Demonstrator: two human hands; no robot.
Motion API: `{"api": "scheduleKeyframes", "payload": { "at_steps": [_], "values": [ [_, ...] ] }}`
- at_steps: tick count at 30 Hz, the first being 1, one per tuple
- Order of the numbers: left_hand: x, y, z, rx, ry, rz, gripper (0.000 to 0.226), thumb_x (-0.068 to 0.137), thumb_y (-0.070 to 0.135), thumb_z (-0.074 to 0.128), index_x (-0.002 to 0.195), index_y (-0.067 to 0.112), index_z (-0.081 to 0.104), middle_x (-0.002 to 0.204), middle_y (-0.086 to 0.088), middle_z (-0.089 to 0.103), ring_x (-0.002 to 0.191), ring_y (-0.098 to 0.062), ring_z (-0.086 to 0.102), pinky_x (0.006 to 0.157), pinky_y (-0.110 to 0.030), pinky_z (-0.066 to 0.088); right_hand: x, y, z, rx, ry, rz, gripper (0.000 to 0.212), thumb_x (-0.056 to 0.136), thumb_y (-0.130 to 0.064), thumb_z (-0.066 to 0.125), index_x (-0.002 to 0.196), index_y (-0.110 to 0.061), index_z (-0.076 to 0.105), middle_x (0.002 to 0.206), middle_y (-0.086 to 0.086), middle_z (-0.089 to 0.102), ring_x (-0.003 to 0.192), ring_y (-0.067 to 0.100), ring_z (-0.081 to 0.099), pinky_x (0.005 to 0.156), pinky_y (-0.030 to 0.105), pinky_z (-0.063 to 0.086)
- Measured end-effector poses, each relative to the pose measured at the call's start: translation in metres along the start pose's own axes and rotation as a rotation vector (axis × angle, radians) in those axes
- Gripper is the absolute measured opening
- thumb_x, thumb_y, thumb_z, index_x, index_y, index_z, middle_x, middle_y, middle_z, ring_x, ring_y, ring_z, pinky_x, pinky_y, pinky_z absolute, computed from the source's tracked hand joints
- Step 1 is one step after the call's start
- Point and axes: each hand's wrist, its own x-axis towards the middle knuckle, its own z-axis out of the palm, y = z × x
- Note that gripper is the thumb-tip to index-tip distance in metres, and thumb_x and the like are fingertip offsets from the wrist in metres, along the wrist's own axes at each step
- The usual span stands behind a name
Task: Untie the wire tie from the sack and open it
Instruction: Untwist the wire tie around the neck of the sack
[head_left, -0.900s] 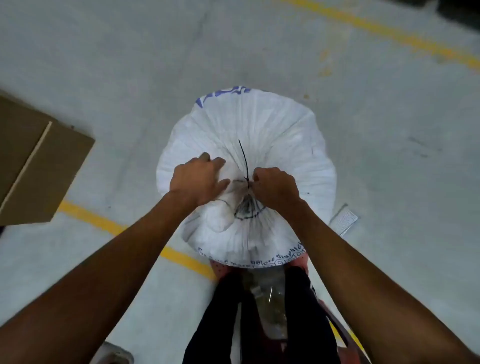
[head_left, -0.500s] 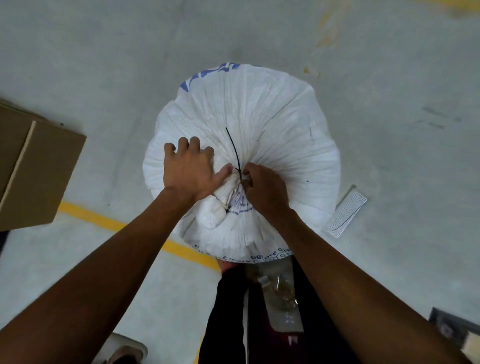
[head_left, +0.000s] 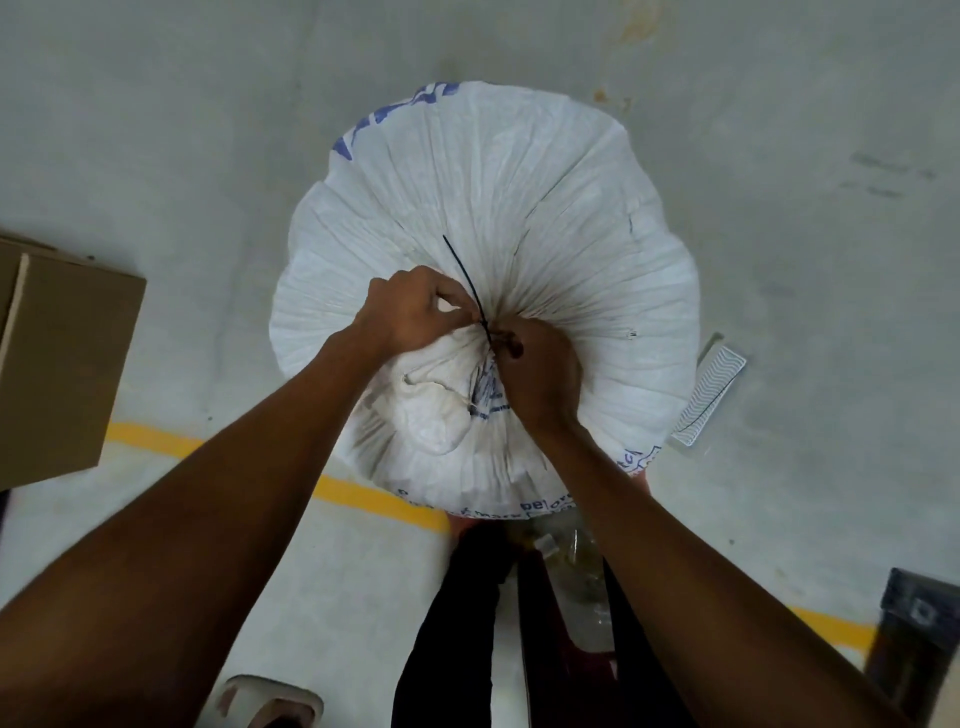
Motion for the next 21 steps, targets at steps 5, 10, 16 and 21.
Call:
{"api": "scheduleKeyframes", "payload": {
  "at_steps": [5,10,16,21],
  "values": [
    [0.011,-0.015,0.009,-0.199,-0.091,0.059,0.014,0.079,0.038,0.085,0.077,0.047,0.074,0.088,0.024,0.078,0.095,0.0,0.073,0.103,-0.045,0.057,-0.001,0.004,0.007,0.052,0.02,-0.008,0.027,0.082,-0.007,0.069,0.1,-0.022,0.081,0.098,0.001,0.08,0.093,0.024,0.073,0.079,0.037,0.057],
    [0.01,-0.019,0.017,-0.197,-0.074,0.097,0.02,0.08,0.039,0.085,0.081,0.054,0.072,0.085,0.036,0.075,0.096,0.008,0.071,0.102,-0.038,0.057,0.004,0.005,0.01,0.135,0.036,0.046,0.024,0.077,-0.002,0.07,0.092,-0.016,0.083,0.089,0.002,0.081,0.085,0.023,0.074,0.076,0.035,0.057],
    [0.006,-0.039,0.027,-0.166,-0.087,0.109,0.024,0.075,0.054,0.077,0.097,0.045,0.079,0.099,0.027,0.079,0.103,-0.003,0.074,0.102,-0.046,0.057,0.004,0.009,0.016,0.218,-0.097,0.076,0.008,0.078,-0.005,0.076,0.081,-0.01,0.081,0.074,-0.001,0.076,0.069,0.013,0.068,0.069,0.03,0.054],
    [-0.001,-0.049,0.042,-0.199,-0.042,0.107,0.023,0.083,0.038,0.085,0.106,0.038,0.082,0.108,0.021,0.08,0.107,0.0,0.073,0.104,-0.04,0.057,0.006,0.017,0.027,0.226,-0.136,0.069,0.007,0.081,-0.003,0.077,0.083,-0.01,0.079,0.069,-0.019,0.06,0.062,-0.003,0.054,0.066,0.011,0.039]
  ]
}}
